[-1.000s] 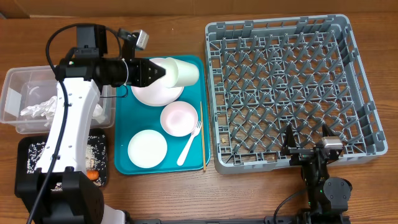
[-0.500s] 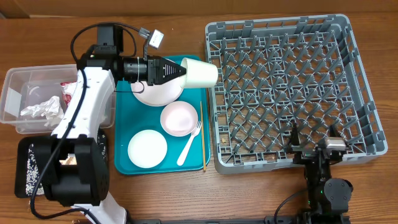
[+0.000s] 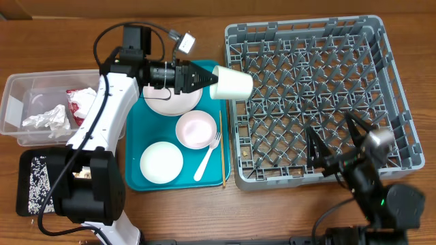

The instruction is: Sort waste into correct bins and load items into the dishwasher

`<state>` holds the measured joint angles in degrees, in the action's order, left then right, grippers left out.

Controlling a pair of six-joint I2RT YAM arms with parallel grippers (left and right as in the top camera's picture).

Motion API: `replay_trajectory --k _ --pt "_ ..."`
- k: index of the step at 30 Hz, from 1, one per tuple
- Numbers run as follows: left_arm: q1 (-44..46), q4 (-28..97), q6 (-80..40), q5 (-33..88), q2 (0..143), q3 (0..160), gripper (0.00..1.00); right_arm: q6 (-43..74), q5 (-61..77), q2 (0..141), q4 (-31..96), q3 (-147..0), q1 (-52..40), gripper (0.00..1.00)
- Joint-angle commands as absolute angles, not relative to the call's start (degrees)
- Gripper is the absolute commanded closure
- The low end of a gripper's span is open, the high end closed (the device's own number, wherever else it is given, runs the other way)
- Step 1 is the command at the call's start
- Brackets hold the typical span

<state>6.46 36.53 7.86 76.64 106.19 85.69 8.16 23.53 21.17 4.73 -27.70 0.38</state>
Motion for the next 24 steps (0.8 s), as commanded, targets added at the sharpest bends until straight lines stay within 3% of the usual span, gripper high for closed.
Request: replay_trajectory --k 1,5,13,16,24 --pt "8.1 32.5 1.8 78.1 106.7 87.0 0.96 9.2 39.0 36.9 8.6 -40.5 0.4 0.00" --pt "8.8 27.8 -2.8 80.8 106.7 87.0 0.96 9.3 49.8 55.4 10.1 -50.8 0.4 0.00" --pt "8.8 27.2 -2.8 81.6 106.7 87.0 0.96 12.0 70.4 70.6 -0.4 -50.9 0.4 0.00" --pt "9.3 26.7 -2.8 82.1 106.7 87.0 0.96 12.7 84.6 75.5 -11.7 -50.9 0.3 0.11" --pt "13.6 21.7 -4.5 82.1 106.7 87.0 0.96 15.0 83.4 78.7 -13.7 -50.9 0.3 0.09"
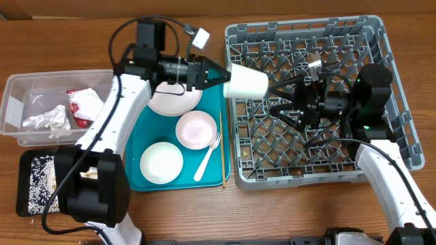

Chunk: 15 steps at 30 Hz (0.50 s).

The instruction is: Sort waste into correct bins and load items into the dishwasher

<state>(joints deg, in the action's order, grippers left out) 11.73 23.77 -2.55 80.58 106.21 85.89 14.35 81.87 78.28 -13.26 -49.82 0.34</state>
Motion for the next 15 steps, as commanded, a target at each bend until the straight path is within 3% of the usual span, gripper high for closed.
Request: replay_trajectory --k 1,15 --pt "14.0 20.8 -5.0 82.1 106.7 87.0 0.96 15.0 83.2 78.7 -13.9 -50.9 0.3 0.08" --pt "15.7 19.6 -6.7 85.2 106.7 87.0 0.96 13.1 75.3 78.7 -13.9 -50.9 -1.8 0.00"
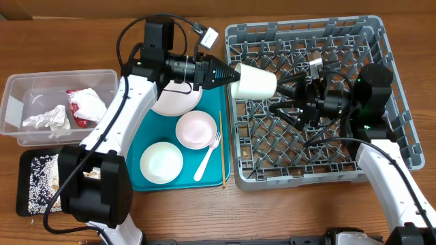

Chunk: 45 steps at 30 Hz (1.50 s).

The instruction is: Sort waste into correct bins and load items into the dishwasher

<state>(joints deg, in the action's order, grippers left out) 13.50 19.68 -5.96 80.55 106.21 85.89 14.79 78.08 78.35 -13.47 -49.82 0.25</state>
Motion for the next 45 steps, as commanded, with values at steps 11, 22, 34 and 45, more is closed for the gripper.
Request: replay_trajectory --k 11,22,34,45 --pt "14.5 19.6 -6.7 88.7 106.7 87.0 0.96 11.6 70.1 80.8 -13.2 -50.9 -1.8 0.00" --pt "14.3 20.9 -6.4 85.1 106.7 87.0 0.96 14.1 76.6 81.7 -21.0 -50.9 -1.8 0.13" --pt "14.4 24.2 -4.2 83.3 106.8 87.0 0.96 19.6 77.3 81.7 -26.9 -50.9 -1.9 0.06" --pt "17.3 24.0 -4.3 80.3 106.8 87.0 0.96 20.0 77.3 81.7 -26.9 -50.9 -3.0 0.16"
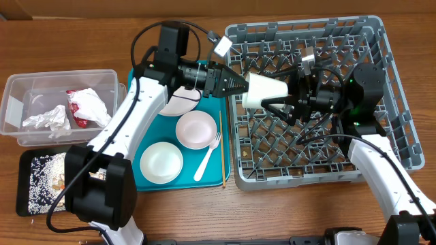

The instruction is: Sort waste into correct bins and load items into the dishwasher

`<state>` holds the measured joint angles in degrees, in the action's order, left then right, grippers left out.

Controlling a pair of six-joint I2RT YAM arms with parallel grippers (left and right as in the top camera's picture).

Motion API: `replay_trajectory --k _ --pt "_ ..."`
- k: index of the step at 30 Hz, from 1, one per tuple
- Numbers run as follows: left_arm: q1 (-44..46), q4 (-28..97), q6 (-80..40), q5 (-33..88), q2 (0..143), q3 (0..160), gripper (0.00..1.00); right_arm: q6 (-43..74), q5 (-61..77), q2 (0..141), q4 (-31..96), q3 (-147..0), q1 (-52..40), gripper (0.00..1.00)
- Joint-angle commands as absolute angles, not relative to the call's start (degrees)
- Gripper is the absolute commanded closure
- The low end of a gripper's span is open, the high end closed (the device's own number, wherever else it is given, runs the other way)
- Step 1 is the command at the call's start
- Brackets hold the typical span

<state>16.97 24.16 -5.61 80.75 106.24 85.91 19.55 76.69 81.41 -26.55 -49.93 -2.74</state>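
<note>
A white paper cup lies on its side in the air over the left part of the grey dish rack. My left gripper is shut on its left end. My right gripper reaches in from the right, open. Its dark fingers stand above and below the cup's right end; whether they touch it is unclear. On the teal tray sit a pink bowl, a white plate, a second plate partly under the left arm, a white fork and a wooden chopstick.
A clear plastic bin at the far left holds crumpled paper and a red wrapper. Below it lies a black tray with rice-like bits. The rack's walls rise along the right half of the table.
The left gripper has carried the cup further right and a little lower over the rack. The right gripper's fingers have come left and now bracket the cup's right end.
At first the left gripper held the cup at the rack's left edge while the right arm sat low at the table's front. Then the right arm stood over the rack, open and facing the cup. The gap shrank until the fingers now flank the cup.
</note>
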Motion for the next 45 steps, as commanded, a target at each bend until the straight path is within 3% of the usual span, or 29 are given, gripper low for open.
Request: replay_trajectory --k 1,8,10,13,21,27,30,39,45 --pt "17.3 24.0 -4.3 80.3 106.8 87.0 0.96 20.0 77.3 81.7 -26.9 -50.9 -3.0 0.21" --pt "17.3 24.0 -4.3 75.9 106.8 87.0 0.96 20.0 77.7 81.7 -26.9 -50.9 -3.0 0.22" --pt "17.3 24.0 -4.3 74.4 106.8 87.0 0.96 20.0 78.3 81.7 -26.9 -50.9 -3.0 0.14" --pt "17.3 23.2 -4.3 74.3 106.8 87.0 0.96 20.0 79.8 81.7 -26.7 -50.9 -3.0 0.12" --pt "15.6 23.1 -4.3 73.9 106.8 87.0 0.96 20.0 80.7 81.7 -26.3 -50.9 -3.0 0.21" --pt "14.9 22.7 -4.3 73.9 106.8 87.0 0.96 20.0 81.2 81.7 -26.3 -50.9 -3.0 0.21" --pt "14.9 21.6 -4.3 73.9 106.8 87.0 0.96 20.0 83.4 81.7 -26.3 -50.9 -3.0 0.13" --pt "14.9 17.2 -6.5 76.6 106.8 87.0 0.96 19.5 84.1 81.8 -26.3 -50.9 -3.0 0.10" --pt "13.9 13.9 -8.0 82.4 106.8 87.0 0.96 17.6 83.2 82.2 -26.3 -50.9 -1.6 0.02"
